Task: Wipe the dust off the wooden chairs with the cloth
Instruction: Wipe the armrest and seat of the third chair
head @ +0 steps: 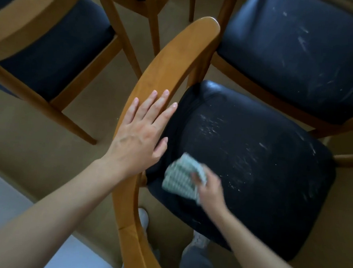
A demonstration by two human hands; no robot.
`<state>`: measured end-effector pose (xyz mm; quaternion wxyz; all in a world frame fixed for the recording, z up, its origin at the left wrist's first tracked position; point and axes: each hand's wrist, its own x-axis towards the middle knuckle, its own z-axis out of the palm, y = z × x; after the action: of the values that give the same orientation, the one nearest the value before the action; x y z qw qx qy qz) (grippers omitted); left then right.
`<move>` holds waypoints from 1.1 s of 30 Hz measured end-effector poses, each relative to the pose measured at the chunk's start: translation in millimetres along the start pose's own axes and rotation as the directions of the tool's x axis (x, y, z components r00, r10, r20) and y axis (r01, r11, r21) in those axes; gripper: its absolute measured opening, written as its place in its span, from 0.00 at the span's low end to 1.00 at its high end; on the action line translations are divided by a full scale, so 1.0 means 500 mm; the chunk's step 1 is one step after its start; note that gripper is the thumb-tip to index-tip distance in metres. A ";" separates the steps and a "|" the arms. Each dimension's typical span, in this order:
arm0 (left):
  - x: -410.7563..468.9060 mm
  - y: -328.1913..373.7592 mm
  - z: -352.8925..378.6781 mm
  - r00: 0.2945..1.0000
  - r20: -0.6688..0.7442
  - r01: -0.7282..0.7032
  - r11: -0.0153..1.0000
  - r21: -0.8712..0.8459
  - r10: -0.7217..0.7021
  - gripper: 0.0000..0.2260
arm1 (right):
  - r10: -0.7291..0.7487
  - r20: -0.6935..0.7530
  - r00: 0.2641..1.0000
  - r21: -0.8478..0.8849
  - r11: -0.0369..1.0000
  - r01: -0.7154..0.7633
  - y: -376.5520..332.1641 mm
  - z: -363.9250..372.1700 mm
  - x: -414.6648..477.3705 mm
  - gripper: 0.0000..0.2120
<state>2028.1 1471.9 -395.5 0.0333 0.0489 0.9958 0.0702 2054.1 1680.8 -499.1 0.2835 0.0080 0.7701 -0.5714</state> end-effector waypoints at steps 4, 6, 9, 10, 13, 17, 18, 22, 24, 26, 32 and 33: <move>0.066 0.000 -0.009 0.999 -0.016 -0.027 0.999 0.033 0.028 0.31 | -0.064 -0.353 0.933 0.039 0.996 0.083 -0.101 -0.103 0.198 0.07; 0.088 -0.001 -0.002 1.000 -0.008 -0.014 0.998 0.056 0.014 0.32 | -0.111 -0.478 0.871 -0.015 0.993 0.118 -0.131 -0.156 0.289 0.10; 0.097 -0.003 0.015 1.000 -0.022 0.003 0.992 0.124 0.000 0.32 | -0.198 -0.590 0.782 -0.166 0.978 0.123 -0.154 -0.219 0.390 0.14; 0.098 -0.004 0.019 0.999 -0.037 0.007 0.991 0.134 -0.002 0.31 | -0.209 -0.598 0.774 -0.224 0.971 0.088 -0.145 -0.235 0.419 0.16; 0.100 -0.004 0.018 0.998 -0.056 0.013 0.989 0.144 -0.005 0.32 | -0.146 -0.511 0.847 -0.397 0.914 -0.082 -0.089 -0.252 0.489 0.18; 0.102 -0.001 0.016 0.999 -0.051 0.017 0.991 0.131 -0.010 0.32 | -0.141 -0.335 0.932 -0.707 0.691 -0.149 -0.036 -0.229 0.514 0.21; 0.101 -0.001 0.015 0.999 -0.053 0.018 0.992 0.128 -0.011 0.32 | -0.135 -0.347 0.928 -0.704 0.692 -0.162 -0.041 -0.227 0.515 0.21; 0.100 0.000 0.015 0.999 -0.053 0.014 0.995 0.103 -0.009 0.32 | -0.112 -0.382 0.917 -0.728 0.648 -0.223 -0.067 -0.218 0.503 0.19; 0.099 0.000 0.014 0.998 -0.060 0.012 0.996 0.092 -0.006 0.31 | -0.171 -0.346 0.923 -0.706 0.695 -0.136 -0.071 -0.183 0.470 0.20; 0.098 0.000 0.014 0.997 -0.071 0.007 0.996 0.091 -0.001 0.31 | -0.259 -0.269 0.928 -0.660 0.751 0.018 -0.056 -0.124 0.416 0.19; 0.094 0.003 0.008 0.999 -0.052 0.003 0.998 0.062 0.000 0.30 | -0.396 0.023 0.918 -0.552 0.761 0.342 0.045 0.064 0.209 0.21; 0.091 0.003 0.007 0.999 -0.039 0.000 0.998 0.060 0.002 0.31 | -0.391 0.039 0.919 -0.535 0.769 0.350 0.053 0.074 0.180 0.21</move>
<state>1983.1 1478.5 -401.5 0.0122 0.0490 0.9979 0.0411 2003.3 1629.1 -569.5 0.1271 -0.2013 0.8941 -0.3795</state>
